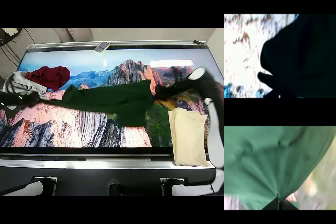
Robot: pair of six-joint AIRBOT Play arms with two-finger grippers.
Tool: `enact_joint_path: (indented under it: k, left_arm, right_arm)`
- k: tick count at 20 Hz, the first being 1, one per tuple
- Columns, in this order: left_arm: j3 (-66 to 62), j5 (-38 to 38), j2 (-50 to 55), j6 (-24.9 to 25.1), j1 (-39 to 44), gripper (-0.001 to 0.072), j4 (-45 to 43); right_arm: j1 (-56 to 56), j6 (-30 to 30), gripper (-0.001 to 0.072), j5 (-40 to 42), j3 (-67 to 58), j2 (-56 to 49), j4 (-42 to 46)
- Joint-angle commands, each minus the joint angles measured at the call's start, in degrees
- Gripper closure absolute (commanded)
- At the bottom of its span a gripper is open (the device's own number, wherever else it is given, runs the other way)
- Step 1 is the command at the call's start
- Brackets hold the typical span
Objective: Fold the shirts.
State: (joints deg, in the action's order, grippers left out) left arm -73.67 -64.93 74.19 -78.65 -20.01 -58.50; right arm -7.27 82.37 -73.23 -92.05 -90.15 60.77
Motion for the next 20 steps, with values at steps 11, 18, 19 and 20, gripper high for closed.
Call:
enact_joint_path:
  k: [11, 18, 19, 20]
  left_arm:
    - [-24.33, 24.04, -45.51, -9.05, -0.11, 0.0684, -4.00]
    - [-23.19, 11.19, -41.42, -9.01, -0.11, 0.0684, -8.17]
    - [-21.84, 5.97, -39.60, -8.98, -0.11, 0.0684, -8.17]
    - [-19.58, 1.86, -37.68, -8.92, -0.11, 0.0684, -8.17]
  right_arm:
    - [-0.04, 0.61, 0.0664, 22.34, -17.81, 47.87, 15.17]
    - [-0.04, 4.09, 0.0665, 9.97, -17.79, 45.81, 17.90]
    - [-0.04, 5.64, 0.0665, 6.05, -17.79, 43.98, 17.90]
    - [-0.04, 5.86, 0.0665, 0.85, -17.79, 41.18, 17.81]
